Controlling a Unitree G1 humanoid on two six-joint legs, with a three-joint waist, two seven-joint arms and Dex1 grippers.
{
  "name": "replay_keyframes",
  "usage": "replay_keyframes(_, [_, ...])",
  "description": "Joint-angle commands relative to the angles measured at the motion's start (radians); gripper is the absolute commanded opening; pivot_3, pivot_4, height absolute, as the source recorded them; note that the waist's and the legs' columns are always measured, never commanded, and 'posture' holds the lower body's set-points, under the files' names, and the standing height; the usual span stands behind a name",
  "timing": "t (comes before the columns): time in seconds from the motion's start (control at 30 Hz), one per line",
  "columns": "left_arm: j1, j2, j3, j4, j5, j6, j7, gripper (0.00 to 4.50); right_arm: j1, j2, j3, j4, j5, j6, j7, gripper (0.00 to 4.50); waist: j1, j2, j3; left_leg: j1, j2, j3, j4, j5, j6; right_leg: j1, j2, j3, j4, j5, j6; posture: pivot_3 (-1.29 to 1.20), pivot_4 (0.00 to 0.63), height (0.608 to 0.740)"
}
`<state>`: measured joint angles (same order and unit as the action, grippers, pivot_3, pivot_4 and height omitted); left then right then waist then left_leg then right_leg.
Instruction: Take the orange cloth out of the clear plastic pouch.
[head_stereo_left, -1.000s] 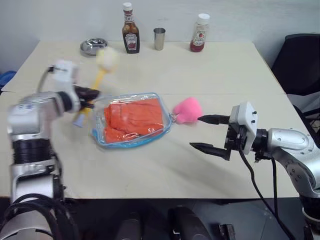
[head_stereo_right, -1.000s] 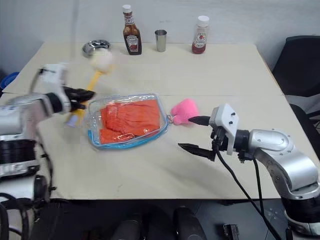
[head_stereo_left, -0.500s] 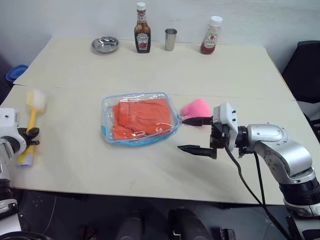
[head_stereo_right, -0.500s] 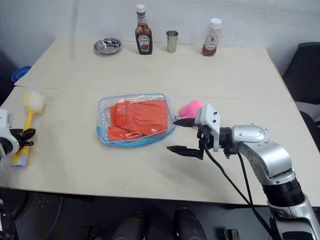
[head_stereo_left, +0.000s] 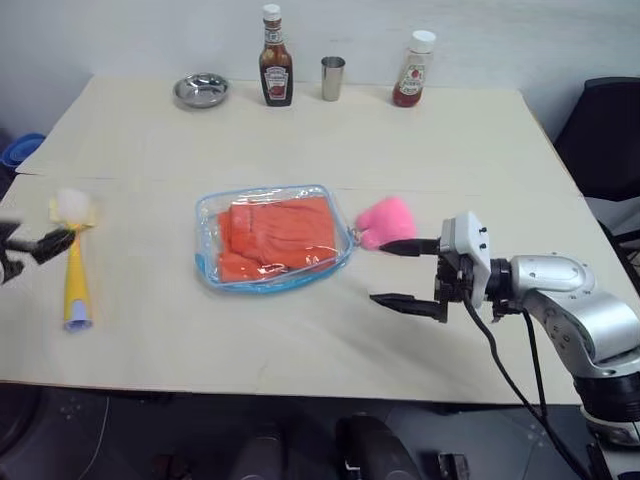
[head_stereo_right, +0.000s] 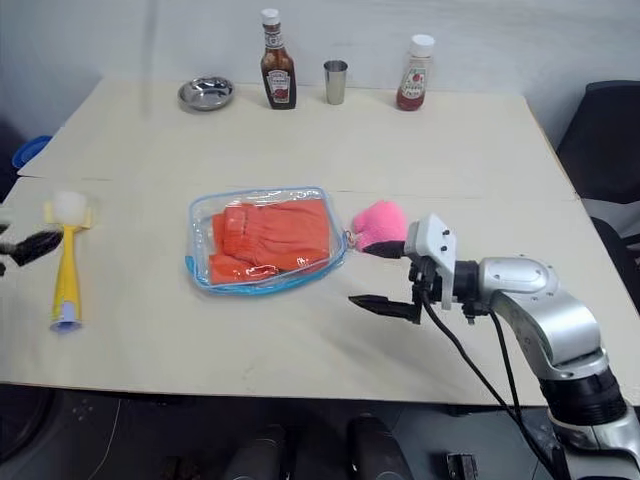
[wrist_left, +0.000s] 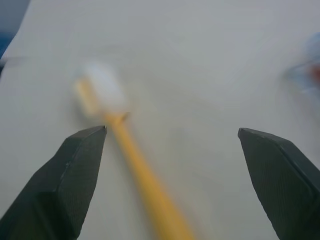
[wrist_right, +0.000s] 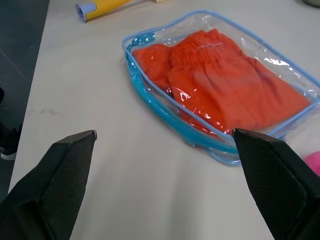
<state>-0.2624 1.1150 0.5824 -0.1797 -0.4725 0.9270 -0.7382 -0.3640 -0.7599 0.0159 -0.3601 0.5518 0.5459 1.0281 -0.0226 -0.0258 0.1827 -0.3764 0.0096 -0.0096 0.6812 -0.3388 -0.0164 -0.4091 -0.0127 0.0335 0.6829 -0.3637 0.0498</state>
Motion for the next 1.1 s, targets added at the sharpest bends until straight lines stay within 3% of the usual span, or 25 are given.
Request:
replay_keyframes(0.03, [-0.023,0.034,-0.138,-0.207,-0.115,-0.039,-0.156,4.47,0.015,-0.024,-0.062,-0.054,0.020,0.005,-0.018,4.50,-0.003,0.002,0.001,0.000,0.000,0.000,0.000,0.000,0.000,0.000,0.000,0.000,0.000,0.000,0.000,0.00,0.150,0.740])
replay_keyframes(0.17, [-0.034,0.084,-0.440,-0.284,0.036,-0.235,-0.257,4.47,0.047,-0.037,-0.095,-0.096,0.036,0.026,-0.041,4.50,-0.013,0.003,0.002,0.001,0.001,0.001,-0.002,0.000,0.000,-0.001,0.002,0.002,0.001,0.000,0.000,0.00,0.150,0.740])
replay_keyframes(0.33, [-0.119,0.038,-0.708,-0.151,0.287,-0.485,-0.275,4.47,0.096,-0.044,-0.130,-0.148,0.047,0.047,-0.074,4.50,-0.013,0.004,0.002,0.002,0.002,0.003,-0.003,0.000,0.001,-0.001,0.005,0.003,0.002,0.000,0.000,0.00,0.150,0.740])
replay_keyframes(0.5, [-0.233,-0.078,-0.787,-0.041,0.406,-0.532,-0.222,4.47,0.139,-0.048,-0.159,-0.194,0.059,0.065,-0.105,4.50,-0.002,0.004,0.002,0.000,0.001,0.003,0.000,-0.001,0.003,-0.001,0.004,0.003,0.002,0.000,0.000,0.00,0.150,0.740])
replay_keyframes(0.63, [-0.234,-0.096,-0.809,-0.008,0.479,-0.570,-0.222,4.47,0.166,-0.054,-0.176,-0.209,0.061,0.068,-0.115,4.50,-0.004,0.004,0.002,0.000,0.001,0.003,0.001,-0.002,0.004,-0.001,0.004,0.003,0.001,0.000,0.000,0.00,0.150,0.740])
replay_keyframes(0.73, [-0.216,-0.112,-0.787,0.006,0.493,-0.579,-0.208,3.93,0.172,-0.059,-0.175,-0.207,0.058,0.061,-0.115,4.50,-0.005,0.004,0.002,0.000,0.001,0.003,0.001,-0.002,0.004,-0.001,0.004,0.003,0.002,0.000,0.000,0.00,0.150,0.740])
replay_keyframes(1.0, [-0.185,-0.112,-0.782,0.036,0.518,-0.681,-0.246,1.49,0.137,-0.072,-0.157,-0.183,0.052,0.048,-0.089,4.50,-0.003,0.004,0.002,0.001,0.001,0.003,0.001,-0.002,0.003,-0.001,0.004,0.003,0.002,0.000,0.000,0.00,0.150,0.740])
replay_keyframes(1.1, [-0.158,-0.093,-0.777,0.057,0.514,-0.817,-0.287,0.56,0.126,-0.078,-0.156,-0.175,0.055,0.049,-0.077,4.50,-0.003,0.004,0.002,0.001,0.001,0.003,0.001,-0.002,0.003,-0.001,0.004,0.003,0.002,0.000,0.000,0.00,0.150,0.740])
